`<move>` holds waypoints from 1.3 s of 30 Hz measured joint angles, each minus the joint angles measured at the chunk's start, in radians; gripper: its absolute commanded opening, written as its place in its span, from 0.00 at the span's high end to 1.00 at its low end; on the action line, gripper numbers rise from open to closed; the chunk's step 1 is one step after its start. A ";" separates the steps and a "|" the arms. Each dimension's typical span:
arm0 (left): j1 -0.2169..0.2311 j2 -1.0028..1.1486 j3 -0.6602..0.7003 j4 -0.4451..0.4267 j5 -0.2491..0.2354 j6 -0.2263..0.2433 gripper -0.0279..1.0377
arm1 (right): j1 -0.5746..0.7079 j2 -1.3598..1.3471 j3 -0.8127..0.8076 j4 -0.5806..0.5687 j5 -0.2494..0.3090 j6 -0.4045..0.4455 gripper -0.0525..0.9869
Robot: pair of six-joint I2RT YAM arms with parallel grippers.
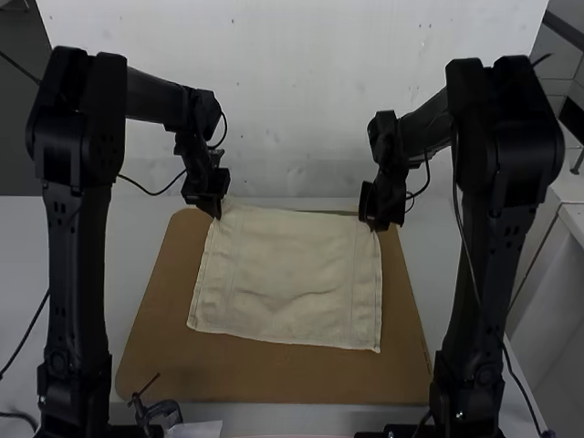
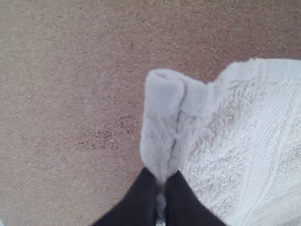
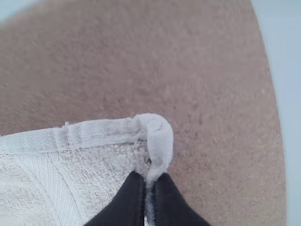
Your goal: Fold the towel.
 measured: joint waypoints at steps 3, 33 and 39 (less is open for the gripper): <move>0.006 -0.056 -0.041 0.010 0.000 -0.003 0.97 | 0.014 -0.048 0.025 0.003 0.010 0.000 0.94; -0.048 -0.509 -0.553 0.113 0.014 -0.037 0.97 | 0.101 -0.361 -0.312 0.052 0.036 -0.061 0.94; -0.098 -0.632 -0.679 0.151 0.014 -0.060 0.97 | 0.108 -0.435 -0.418 0.060 0.036 -0.080 0.94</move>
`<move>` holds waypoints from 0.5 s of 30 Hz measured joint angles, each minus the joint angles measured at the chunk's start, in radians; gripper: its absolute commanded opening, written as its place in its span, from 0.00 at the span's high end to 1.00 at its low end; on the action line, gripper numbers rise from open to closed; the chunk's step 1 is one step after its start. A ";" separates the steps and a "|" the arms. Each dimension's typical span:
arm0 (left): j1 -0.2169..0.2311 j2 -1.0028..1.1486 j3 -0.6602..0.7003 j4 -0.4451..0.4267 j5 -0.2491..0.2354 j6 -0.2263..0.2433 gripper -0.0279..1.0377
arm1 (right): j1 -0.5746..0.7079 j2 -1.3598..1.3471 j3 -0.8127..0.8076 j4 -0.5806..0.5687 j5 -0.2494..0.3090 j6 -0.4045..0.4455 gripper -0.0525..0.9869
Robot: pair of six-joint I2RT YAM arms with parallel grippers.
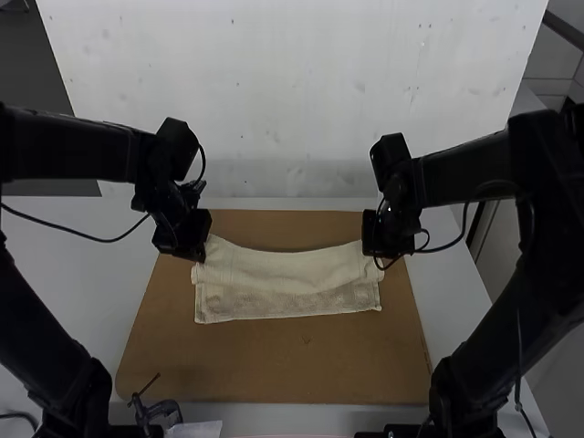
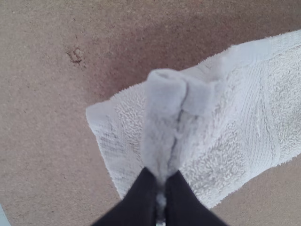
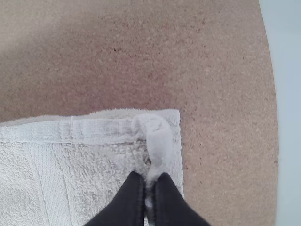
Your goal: Fold the towel.
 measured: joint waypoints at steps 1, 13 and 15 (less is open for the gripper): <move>-0.008 -0.008 -0.023 0.007 0.000 -0.006 0.97 | 0.001 -0.006 -0.017 0.003 0.000 -0.003 0.94; -0.020 -0.037 -0.158 0.136 -0.027 -0.026 0.97 | 0.017 -0.027 -0.087 0.133 0.012 -0.006 0.94; -0.020 -0.028 -0.158 0.168 -0.041 -0.026 0.97 | 0.017 -0.006 -0.087 0.156 0.019 -0.006 0.94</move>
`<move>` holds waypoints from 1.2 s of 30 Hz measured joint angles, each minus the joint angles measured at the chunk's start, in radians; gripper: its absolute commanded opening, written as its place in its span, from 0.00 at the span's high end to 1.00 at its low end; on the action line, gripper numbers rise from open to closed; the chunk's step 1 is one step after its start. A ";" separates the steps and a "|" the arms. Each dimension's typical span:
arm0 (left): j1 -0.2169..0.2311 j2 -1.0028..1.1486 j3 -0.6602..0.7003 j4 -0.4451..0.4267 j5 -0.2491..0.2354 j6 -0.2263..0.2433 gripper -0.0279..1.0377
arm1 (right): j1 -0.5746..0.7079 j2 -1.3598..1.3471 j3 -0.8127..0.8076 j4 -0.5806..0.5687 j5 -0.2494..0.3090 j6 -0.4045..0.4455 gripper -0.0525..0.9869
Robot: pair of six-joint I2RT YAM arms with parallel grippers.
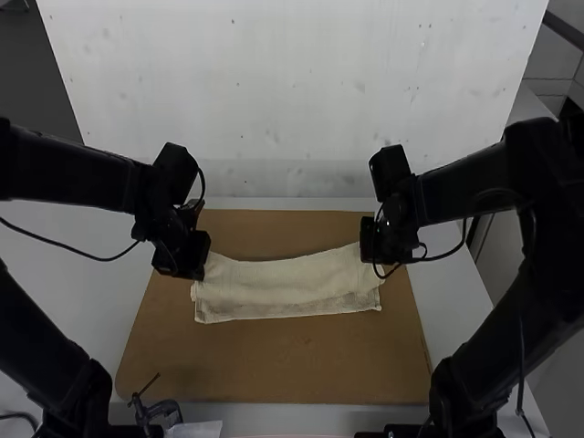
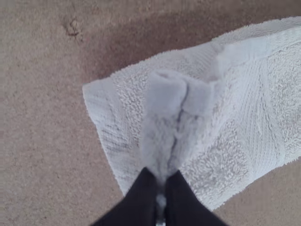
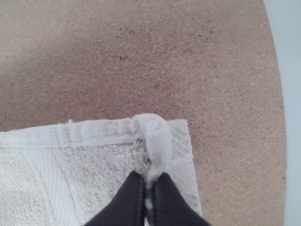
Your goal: Fold the towel.
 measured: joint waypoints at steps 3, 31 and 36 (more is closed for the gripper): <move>0.000 0.044 0.000 0.030 -0.011 0.000 0.97 | 0.000 0.046 0.001 0.023 0.007 0.000 0.94; 0.063 0.186 0.073 0.031 -0.034 -0.002 0.03 | -0.068 0.192 0.069 -0.051 -0.072 0.042 0.38; 0.085 0.088 0.073 0.023 -0.032 0.002 0.03 | -0.100 0.131 0.069 -0.067 -0.129 0.050 0.38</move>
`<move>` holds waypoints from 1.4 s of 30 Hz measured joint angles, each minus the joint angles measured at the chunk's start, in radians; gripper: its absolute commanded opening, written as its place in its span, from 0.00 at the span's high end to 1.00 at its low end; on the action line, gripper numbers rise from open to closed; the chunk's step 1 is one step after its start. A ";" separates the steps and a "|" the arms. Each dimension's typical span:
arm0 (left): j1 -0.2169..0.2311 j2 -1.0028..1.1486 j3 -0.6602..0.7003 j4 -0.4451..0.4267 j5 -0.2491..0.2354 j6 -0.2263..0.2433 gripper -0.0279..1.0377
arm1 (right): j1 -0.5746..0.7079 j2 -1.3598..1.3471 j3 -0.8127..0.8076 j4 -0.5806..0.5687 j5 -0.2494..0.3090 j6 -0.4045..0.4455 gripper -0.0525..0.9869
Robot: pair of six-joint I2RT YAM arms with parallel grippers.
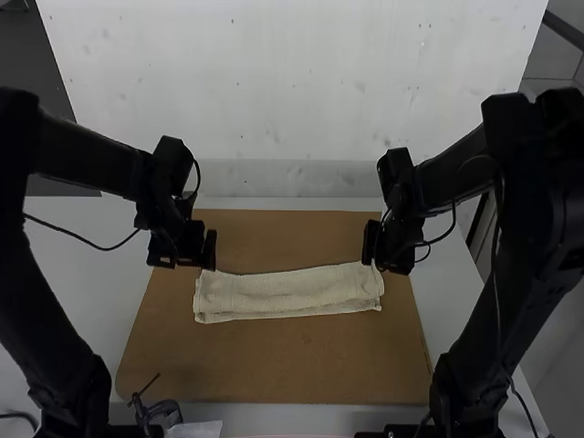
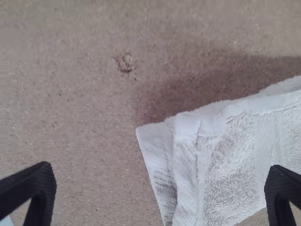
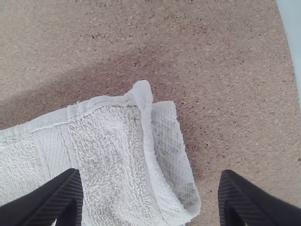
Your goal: Fold the towel.
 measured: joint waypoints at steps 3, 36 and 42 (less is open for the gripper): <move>0.000 -0.055 0.000 -0.001 0.002 0.002 0.03 | 0.000 0.027 0.000 -0.001 -0.017 0.004 0.38; 0.053 -0.180 -0.080 -0.013 0.002 0.026 0.04 | -0.255 0.085 0.027 -0.047 0.015 -0.114 0.94; 0.053 -0.196 -0.082 -0.026 0.002 0.026 0.04 | -0.429 0.070 0.040 -0.051 0.016 -0.219 0.94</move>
